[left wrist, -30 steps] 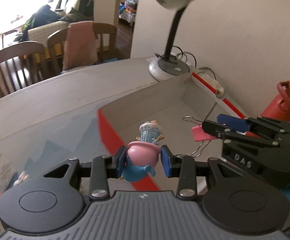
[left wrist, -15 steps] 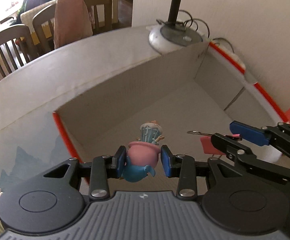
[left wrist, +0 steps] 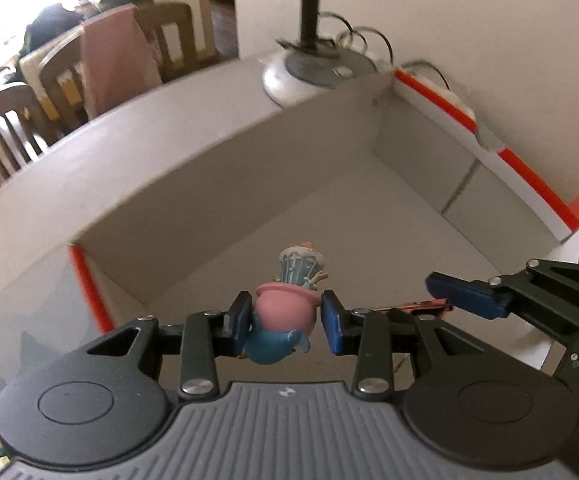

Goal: Organize rigid objects
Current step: 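Carry both items over the red box and open both tools to drop them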

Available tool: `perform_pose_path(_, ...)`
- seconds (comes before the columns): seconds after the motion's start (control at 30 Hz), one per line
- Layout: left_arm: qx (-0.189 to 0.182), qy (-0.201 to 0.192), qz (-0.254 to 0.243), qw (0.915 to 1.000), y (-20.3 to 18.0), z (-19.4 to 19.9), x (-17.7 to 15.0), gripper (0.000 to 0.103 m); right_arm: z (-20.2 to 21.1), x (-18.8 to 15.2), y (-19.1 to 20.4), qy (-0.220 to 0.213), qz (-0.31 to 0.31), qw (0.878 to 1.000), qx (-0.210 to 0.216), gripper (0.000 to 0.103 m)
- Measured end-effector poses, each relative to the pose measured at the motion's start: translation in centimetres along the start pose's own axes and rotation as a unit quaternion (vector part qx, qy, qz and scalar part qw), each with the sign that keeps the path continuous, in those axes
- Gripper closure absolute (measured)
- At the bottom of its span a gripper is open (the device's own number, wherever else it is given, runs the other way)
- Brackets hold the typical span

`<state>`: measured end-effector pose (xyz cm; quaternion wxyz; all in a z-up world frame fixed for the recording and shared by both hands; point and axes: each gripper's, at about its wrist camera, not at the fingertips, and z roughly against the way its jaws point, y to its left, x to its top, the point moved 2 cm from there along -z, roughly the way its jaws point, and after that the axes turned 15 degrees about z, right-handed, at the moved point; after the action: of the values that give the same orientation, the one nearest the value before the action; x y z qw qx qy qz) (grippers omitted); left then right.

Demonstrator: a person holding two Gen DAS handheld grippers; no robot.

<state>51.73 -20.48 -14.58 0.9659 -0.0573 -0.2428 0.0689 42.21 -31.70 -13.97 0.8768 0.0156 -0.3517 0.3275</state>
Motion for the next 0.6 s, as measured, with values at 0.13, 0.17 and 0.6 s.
perform_pose_path(0.13, 0.001, 0.040, 0.011, 0.9991, 0.2, -1.6, -0.2, 0.067, -0.1, -0.6, 0.2, 0.010, 0.006, 1.000, 0.006, 0.075)
perform_pose_path(0.17, 0.002, 0.050, 0.014, 0.9987, 0.3, -2.0, -0.2, 0.067, -0.2, -0.6, 0.2, 0.013, 0.006, 1.000, 0.007, 0.075)
perform_pose_path(0.6, -0.001, 0.069, 0.012, 0.9975, 0.2, -1.7, -0.3, 0.057, 1.0, -1.2, 0.0, 0.015, 0.014, 0.999, 0.027, 0.060)
